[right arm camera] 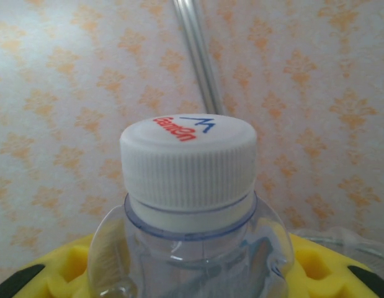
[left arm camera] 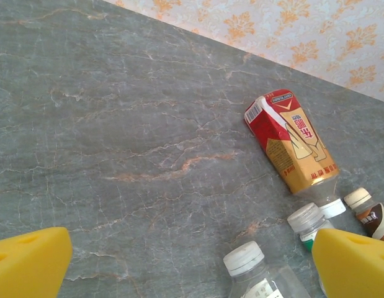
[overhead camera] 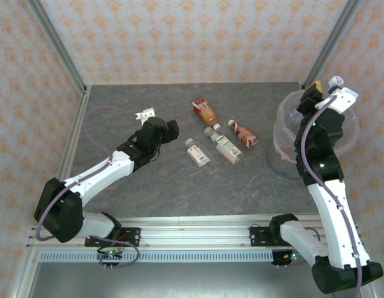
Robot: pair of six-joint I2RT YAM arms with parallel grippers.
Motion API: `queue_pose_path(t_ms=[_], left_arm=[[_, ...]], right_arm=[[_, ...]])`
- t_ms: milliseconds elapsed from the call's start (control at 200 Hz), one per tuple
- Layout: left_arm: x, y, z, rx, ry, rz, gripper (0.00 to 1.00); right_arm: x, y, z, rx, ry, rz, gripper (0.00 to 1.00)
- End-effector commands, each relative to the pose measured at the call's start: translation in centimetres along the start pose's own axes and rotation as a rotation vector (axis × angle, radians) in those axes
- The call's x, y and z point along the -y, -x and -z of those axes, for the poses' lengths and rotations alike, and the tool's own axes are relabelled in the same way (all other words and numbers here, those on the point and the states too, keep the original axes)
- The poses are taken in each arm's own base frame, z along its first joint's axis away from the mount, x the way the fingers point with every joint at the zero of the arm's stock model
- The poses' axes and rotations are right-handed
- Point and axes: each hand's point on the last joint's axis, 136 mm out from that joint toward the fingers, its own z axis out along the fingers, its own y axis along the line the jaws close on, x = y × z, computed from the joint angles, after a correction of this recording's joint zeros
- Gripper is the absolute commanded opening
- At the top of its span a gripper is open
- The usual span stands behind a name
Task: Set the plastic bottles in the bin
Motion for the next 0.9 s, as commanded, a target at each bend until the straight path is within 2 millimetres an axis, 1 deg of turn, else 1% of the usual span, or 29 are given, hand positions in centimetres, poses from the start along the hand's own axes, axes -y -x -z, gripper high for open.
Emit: queue_pose_path(t_ms=[0, 95, 150, 315, 405, 530, 606, 751, 831, 891], left_arm=[[0.1, 0.7, 0.0, -0.007, 0.013, 0.028, 1.0], [0.1, 0.5, -0.1, -0.017, 0.012, 0.029, 1.0], [0.0, 0.3, -0.2, -0.023, 0.015, 0.026, 1.0], [-0.1, -0.1, -0.4, -0.033, 0.02, 0.014, 1.0], [0.1, -0.2, -0.6, -0.041, 0.015, 0.008, 1.0], [0.7, -0.6, -1.2, -0.068, 0.0, -0.011, 1.0], [0.9, -0.8, -1.4, -0.084, 0.001, -0.022, 1.0], [1.0, -0.9, -1.6, -0.088, -0.003, -0.015, 1.0], [1.1, -1.0, -1.6, -0.09, -0.004, -0.01, 1.0], [1.1, -1.0, -1.6, -0.092, -0.006, -0.008, 1.0]], right_arm=[[1.4, -1.0, -1.4, -0.054, -0.047, 0.002, 0.31], [3.2, -1.1, -2.2, -0.058, -0.098, 0.002, 0.31], [4.5, -1.6, -2.5, -0.081, -0.137, 0.022, 0.31], [8.7, -4.7, -3.2, -0.197, -0.258, 0.08, 0.32], [10.2, -6.0, -3.4, -0.244, -0.313, 0.125, 0.32], [12.2, -7.0, -3.8, -0.263, -0.426, 0.223, 0.32], [13.1, -8.4, -4.0, -0.297, -0.466, 0.276, 0.32], [14.3, -11.2, -4.1, -0.358, -0.508, 0.336, 0.37], [15.1, -12.5, -3.9, -0.388, -0.535, 0.365, 0.46], [15.1, -13.2, -3.8, -0.414, -0.532, 0.366, 0.54]])
